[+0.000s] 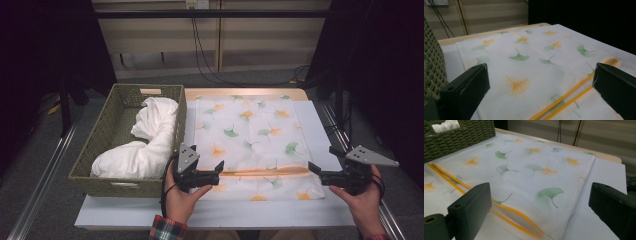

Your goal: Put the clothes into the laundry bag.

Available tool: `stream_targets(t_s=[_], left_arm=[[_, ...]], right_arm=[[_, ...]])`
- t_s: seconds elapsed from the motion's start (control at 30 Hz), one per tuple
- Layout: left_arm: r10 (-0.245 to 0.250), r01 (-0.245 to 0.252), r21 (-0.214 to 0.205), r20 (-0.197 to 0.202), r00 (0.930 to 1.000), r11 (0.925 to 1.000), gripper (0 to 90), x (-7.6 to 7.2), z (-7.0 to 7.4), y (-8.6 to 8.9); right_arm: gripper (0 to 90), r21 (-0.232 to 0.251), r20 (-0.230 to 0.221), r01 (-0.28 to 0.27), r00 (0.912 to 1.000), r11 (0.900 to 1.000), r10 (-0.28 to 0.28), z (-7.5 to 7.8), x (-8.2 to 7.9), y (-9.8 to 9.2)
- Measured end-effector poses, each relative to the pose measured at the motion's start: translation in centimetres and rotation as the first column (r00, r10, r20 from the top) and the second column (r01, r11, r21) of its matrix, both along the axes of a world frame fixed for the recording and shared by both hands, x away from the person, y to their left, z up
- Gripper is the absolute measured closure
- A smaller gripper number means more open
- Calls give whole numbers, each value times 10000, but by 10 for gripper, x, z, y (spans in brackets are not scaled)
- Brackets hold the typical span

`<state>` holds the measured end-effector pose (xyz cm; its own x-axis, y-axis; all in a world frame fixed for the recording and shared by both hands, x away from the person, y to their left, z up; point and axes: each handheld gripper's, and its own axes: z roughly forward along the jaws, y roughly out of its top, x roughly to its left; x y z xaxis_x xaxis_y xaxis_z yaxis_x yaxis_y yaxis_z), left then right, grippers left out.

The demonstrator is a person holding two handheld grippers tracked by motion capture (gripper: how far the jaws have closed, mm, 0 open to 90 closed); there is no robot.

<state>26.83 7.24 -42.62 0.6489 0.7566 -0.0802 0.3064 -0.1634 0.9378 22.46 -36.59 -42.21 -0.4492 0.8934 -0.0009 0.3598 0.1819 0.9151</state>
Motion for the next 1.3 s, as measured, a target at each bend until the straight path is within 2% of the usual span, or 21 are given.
stream_targets(t_s=[0.07, 0.27, 0.33, 0.4, 0.47, 0.6, 0.63, 0.73, 0.77, 0.87, 0.9, 1.0, 1.03, 1.3], left_arm=[[-19, 18, -131, -60, 10000, 9999, 2, 0, -1, 0], [13, -13, -38, 2, 10000, 10000, 1, 0, -1, 0], [-5, 3, -168, -66, 10000, 9999, 1, 0, -1, -1], [222, -224, -177, -127, 9997, 9996, 0, 0, -1, -1], [106, -116, -369, -281, 9995, 9993, 0, 1, -2, -1], [141, -149, -312, -261, 9996, 9994, 0, 0, -2, -2], [139, -147, -293, -275, 9995, 9995, 0, -1, -2, -3], [-20, 15, -251, -187, 9998, 9997, 0, -1, -2, -3], [-89, 86, -197, -177, 9998, 9998, 0, -1, -1, -3], [-83, 79, -187, -183, 9998, 9998, 0, -1, -1, -2], [-16, 11, -288, -190, 9998, 9996, 0, -2, -1, -3], [-118, 116, -379, -42, 9999, 9992, 0, -3, 1, -2], [-93, 93, -188, 19, 10000, 9998, 0, -3, 1, -2], [-329, 329, -78, 15, 9995, 9994, 0, -4, -1, -5]], right_arm=[[41, -21, -58, -107, 9999, 9999, 107, -1, 1, 3], [42, -191, -268, -258, 9993, 9995, 253, -5, 5, 11], [44, -111, -382, -336, 9987, 9994, 331, -6, 6, 15], [46, -252, -451, -489, 9978, 9985, 477, -8, 9, 21], [46, -299, -519, -606, 9969, 9977, 590, -9, 10, 26], [46, -435, -639, -843, 9946, 9955, 815, -12, 15, 36], [53, -458, -772, -1020, 9922, 9937, 983, -14, 17, 44], [71, -507, -859, -1176, 9899, 9918, 1130, -16, 18, 50], [74, -372, -942, -1357, 9868, 9901, 1317, -18, 21, 56], [75, -435, -1092, -1448, 9842, 9885, 1394, -20, 23, 63], [78, -509, -1223, -1595, 9807, 9859, 1523, -23, 25, 68], [80, -591, -1335, -1686, 9781, 9839, 1596, -27, 27, 74], [84, -728, -1457, -1842, 9742, 9802, 1722, -30, 30, 79], [109, -1022, -1606, -2176, 9666, 9707, 1998, -34, 36, 97]])
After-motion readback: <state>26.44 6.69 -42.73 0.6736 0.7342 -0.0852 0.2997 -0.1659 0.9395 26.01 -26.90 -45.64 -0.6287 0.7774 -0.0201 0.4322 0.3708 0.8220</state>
